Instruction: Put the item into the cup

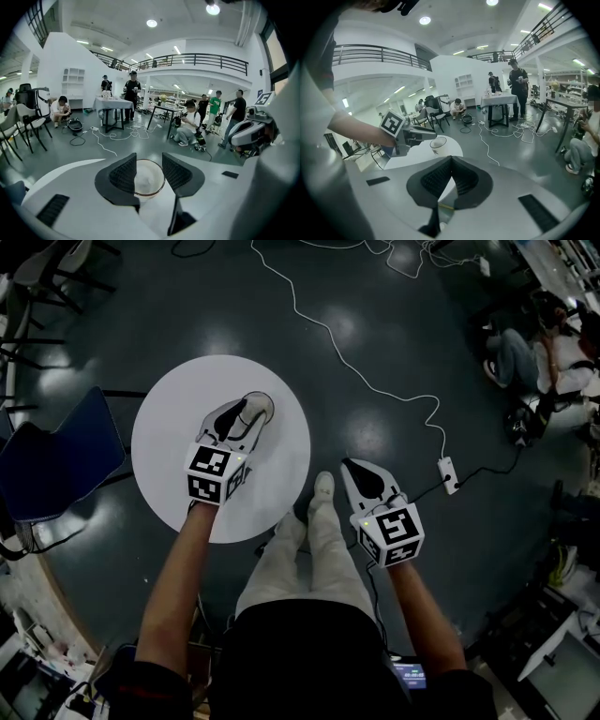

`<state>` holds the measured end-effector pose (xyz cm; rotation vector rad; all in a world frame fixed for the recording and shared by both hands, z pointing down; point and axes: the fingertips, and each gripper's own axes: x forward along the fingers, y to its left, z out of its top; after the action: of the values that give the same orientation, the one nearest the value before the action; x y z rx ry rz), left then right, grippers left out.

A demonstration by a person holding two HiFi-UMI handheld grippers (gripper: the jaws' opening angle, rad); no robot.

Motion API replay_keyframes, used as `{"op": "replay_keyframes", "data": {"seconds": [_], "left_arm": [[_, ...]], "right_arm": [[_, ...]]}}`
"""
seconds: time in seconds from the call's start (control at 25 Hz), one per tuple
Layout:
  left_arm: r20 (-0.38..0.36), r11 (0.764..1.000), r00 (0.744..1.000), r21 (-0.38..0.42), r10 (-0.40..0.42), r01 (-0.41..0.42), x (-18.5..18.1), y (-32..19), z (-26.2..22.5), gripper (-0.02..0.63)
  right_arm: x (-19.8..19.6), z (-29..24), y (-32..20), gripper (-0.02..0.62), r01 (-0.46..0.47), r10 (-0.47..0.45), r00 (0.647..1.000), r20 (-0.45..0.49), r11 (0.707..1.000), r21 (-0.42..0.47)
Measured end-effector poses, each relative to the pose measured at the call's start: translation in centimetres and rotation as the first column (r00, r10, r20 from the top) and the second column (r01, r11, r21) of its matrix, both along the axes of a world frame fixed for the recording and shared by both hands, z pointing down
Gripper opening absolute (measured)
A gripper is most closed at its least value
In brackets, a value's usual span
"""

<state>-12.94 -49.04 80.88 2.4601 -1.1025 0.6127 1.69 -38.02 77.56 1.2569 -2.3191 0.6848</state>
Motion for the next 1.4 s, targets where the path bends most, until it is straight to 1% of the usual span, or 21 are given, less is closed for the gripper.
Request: {"op": "replay_keyframes", "data": {"seconds": [0.08,0.44,0.6,0.72,0.84,1.04,1.16,1.4], "left_arm": [[-0.006,1.000,1.000,0.001,-0.010,0.010,-0.1,-0.1,0.0,0.178],[-0.010,1.000,1.000,0.014,-0.025,0.025,-0.4,0.5,-0.9,0.176],[0.015,0.999,1.000,0.051,-0.016,0.015,-0.9,1.0,-2.2,0.166],[0.010,0.997,1.000,0.070,-0.024,0.023,-0.9,1.5,-3.6,0.162],[0.000,0.995,0.999,0.093,-0.035,0.035,-0.8,2.0,-5.0,0.129],[0.004,0.990,0.999,0.132,-0.044,0.043,-1.3,3.2,-7.2,0.116],[-0.019,0.987,0.998,0.148,-0.064,0.066,-1.3,4.0,-9.4,0.106],[-0.024,0.979,0.996,0.183,-0.087,0.090,-2.1,3.6,-14.9,0.078]], "right_arm": [[0.0,0.1,-0.2,0.009,0.000,0.000,1.000,0.004,1.000,-0.002],[-0.2,-0.1,-0.1,0.009,0.009,-0.009,1.000,0.014,1.000,0.000],[-0.8,-0.8,-0.1,0.009,0.017,-0.018,1.000,0.016,1.000,0.011],[-0.9,-1.8,0.2,0.009,0.029,-0.030,0.999,0.013,0.999,0.022],[-0.9,-2.7,0.3,0.009,0.042,-0.042,0.999,0.007,0.998,0.039],[-1.6,-4.9,0.5,0.009,0.060,-0.060,0.998,0.003,0.995,0.075],[-1.7,-6.6,0.6,0.009,0.072,-0.072,0.997,0.000,0.992,0.101],[-3.2,-11.8,-1.4,0.009,0.122,-0.123,0.992,-0.004,0.983,0.140]]}}
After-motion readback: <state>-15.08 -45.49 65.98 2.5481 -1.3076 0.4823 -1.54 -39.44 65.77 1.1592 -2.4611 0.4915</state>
